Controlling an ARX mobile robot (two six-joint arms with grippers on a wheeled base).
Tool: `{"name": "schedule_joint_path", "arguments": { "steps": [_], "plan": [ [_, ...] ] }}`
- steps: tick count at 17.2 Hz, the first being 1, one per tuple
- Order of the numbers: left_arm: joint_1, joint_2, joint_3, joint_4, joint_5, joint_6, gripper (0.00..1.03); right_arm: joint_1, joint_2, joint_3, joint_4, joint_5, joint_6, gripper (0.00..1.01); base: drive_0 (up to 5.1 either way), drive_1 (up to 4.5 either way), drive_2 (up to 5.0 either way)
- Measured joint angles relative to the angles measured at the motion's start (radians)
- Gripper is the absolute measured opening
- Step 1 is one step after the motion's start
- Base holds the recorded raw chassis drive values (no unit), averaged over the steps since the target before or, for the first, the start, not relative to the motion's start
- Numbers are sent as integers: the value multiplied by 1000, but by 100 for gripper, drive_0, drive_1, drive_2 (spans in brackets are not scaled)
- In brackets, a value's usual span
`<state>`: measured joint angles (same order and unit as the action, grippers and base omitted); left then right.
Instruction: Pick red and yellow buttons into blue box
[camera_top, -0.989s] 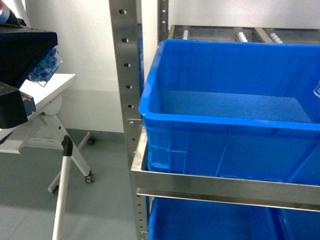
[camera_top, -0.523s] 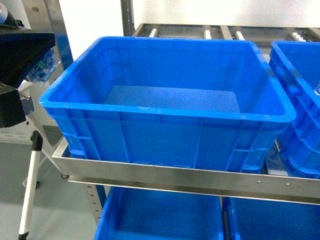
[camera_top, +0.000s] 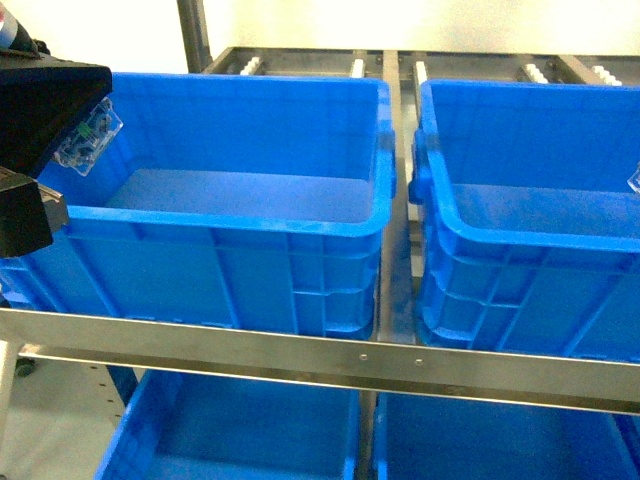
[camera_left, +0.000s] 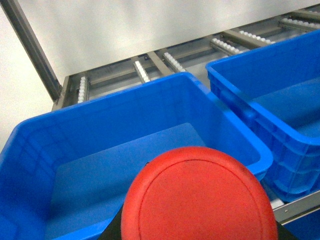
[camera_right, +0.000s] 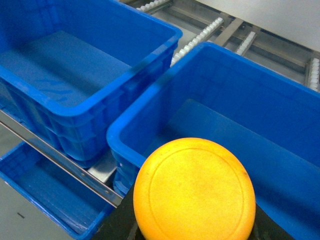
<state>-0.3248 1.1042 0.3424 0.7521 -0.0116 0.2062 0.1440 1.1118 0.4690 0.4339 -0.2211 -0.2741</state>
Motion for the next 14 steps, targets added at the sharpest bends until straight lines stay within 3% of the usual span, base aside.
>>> {"name": "schedule_joint_path", "arguments": {
  "steps": [14],
  "plan": [
    [-1,0,0,2,2,0,24,-1,0,0,0,1,0,26,456,-210,-210]
  ]
}}
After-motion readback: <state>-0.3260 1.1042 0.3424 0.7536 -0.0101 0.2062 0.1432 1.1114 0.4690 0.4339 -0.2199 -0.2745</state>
